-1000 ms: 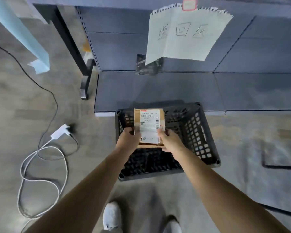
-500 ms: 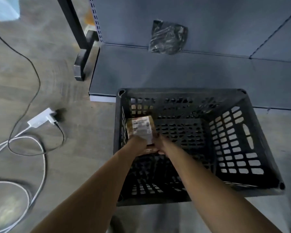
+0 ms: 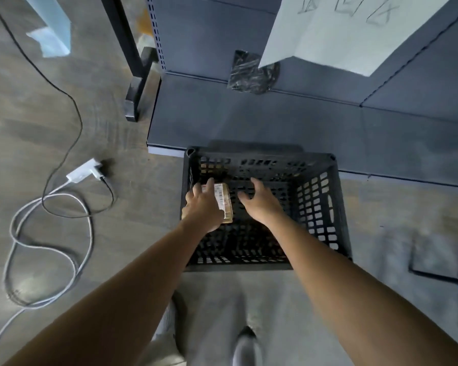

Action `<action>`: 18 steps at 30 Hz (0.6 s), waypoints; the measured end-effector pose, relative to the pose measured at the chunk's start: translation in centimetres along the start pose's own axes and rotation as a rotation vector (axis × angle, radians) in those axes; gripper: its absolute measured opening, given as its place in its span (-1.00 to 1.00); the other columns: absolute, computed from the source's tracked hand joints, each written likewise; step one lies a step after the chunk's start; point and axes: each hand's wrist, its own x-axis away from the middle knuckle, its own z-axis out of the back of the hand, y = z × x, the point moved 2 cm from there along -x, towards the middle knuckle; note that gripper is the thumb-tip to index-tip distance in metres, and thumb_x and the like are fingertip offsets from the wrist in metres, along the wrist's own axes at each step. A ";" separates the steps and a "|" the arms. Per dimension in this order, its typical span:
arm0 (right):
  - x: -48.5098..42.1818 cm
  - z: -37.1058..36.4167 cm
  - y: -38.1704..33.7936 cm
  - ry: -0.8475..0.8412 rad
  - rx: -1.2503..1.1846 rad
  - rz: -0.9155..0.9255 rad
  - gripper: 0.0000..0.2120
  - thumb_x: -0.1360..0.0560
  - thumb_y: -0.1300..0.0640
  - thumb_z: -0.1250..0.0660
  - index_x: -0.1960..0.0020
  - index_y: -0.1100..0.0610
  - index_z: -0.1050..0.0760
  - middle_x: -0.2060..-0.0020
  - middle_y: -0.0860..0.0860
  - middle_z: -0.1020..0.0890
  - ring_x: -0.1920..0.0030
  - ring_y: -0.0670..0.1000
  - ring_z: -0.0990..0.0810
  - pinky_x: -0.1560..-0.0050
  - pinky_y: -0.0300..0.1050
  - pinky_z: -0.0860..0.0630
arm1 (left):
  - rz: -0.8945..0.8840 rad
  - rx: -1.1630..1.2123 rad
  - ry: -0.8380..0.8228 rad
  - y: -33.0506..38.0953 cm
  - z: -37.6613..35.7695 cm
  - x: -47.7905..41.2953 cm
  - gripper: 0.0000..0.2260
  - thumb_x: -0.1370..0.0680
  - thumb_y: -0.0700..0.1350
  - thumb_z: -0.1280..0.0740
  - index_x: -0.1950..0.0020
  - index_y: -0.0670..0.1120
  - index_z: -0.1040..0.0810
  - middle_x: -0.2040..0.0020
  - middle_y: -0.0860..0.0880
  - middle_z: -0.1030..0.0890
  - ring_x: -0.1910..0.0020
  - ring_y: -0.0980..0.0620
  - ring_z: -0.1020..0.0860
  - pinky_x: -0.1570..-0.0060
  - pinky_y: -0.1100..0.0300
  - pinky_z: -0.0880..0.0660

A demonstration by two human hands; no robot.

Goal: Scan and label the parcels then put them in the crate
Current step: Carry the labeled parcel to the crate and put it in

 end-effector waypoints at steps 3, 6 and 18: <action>6.3 5.6 -3.7 0.081 0.112 0.127 -0.35 -0.57 -0.18 -0.25 -0.56 0.01 -0.13 -0.51 0.06 -0.27 -0.49 0.11 -0.26 -0.42 0.15 -0.32 | -0.056 -0.101 0.099 2.0 5.8 6.2 -0.20 -0.52 -0.11 -0.36 -0.59 0.04 0.10 -0.56 -0.14 -0.03 -0.51 -0.22 -0.07 -0.35 -0.17 -0.31; 13.0 10.7 -7.9 0.117 0.175 0.204 -0.35 -0.58 -0.19 -0.23 -0.56 0.01 -0.12 -0.51 0.04 -0.26 -0.50 0.10 -0.22 -0.40 0.19 -0.32 | -0.106 -0.204 0.210 3.4 12.2 13.6 -0.24 -0.56 0.05 -0.32 -0.59 0.03 0.09 -0.58 -0.13 0.00 -0.54 -0.20 -0.02 -0.37 -0.17 -0.28; 32.1 18.5 -28.2 0.113 0.147 0.502 -0.34 -0.58 -0.19 -0.21 -0.57 0.03 -0.10 -0.49 0.13 -0.24 -0.48 0.16 -0.24 -0.45 0.11 -0.25 | -0.066 -0.144 0.536 -2.9 32.3 34.2 -0.25 -0.54 0.26 -0.25 -0.61 0.04 0.01 -0.59 -0.13 -0.04 -0.55 -0.18 -0.02 -0.44 -0.13 -0.18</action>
